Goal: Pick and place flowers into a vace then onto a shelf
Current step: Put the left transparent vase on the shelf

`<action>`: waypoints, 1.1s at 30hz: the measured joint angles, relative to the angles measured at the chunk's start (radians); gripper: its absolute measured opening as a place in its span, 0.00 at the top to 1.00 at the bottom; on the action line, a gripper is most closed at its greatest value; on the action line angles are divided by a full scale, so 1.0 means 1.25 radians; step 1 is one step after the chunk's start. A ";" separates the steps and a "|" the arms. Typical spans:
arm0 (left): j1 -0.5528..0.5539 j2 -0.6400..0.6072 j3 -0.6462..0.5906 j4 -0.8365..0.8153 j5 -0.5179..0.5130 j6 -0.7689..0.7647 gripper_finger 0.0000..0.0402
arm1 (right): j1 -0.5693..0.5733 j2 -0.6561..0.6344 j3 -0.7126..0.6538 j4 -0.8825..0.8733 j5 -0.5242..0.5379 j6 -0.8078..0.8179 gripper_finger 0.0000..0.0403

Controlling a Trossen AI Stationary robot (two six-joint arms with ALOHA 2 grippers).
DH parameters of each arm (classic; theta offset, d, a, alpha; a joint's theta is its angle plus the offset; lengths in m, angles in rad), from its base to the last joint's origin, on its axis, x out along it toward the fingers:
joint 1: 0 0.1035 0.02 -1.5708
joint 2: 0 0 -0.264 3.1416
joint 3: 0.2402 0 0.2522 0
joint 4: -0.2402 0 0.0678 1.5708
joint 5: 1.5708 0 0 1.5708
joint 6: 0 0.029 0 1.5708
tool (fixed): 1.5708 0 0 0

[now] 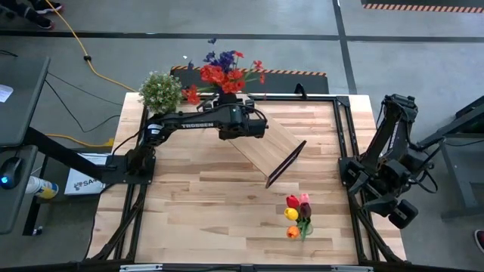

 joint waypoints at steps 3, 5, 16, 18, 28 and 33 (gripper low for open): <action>0.000 -0.001 -0.014 0.000 -0.014 -0.020 0.47 | 0.000 0.000 0.000 0.000 0.000 0.000 0.50; 0.000 -0.001 -0.017 0.000 -0.016 -0.030 0.47 | 0.000 0.000 0.000 0.001 0.000 0.000 0.50; 0.001 -0.002 -0.019 0.000 0.031 -0.033 0.39 | 0.000 0.000 0.000 0.001 0.005 0.000 0.50; 0.000 -0.001 -0.021 0.000 0.041 -0.029 0.36 | 0.000 0.000 0.000 0.001 0.005 0.000 0.50; -0.003 -0.001 -0.020 0.000 0.059 -0.024 0.39 | 0.000 0.000 0.000 0.002 0.006 0.000 0.50; -0.012 -0.001 -0.020 0.000 0.059 -0.019 0.40 | 0.000 0.000 0.000 0.002 0.006 0.000 0.50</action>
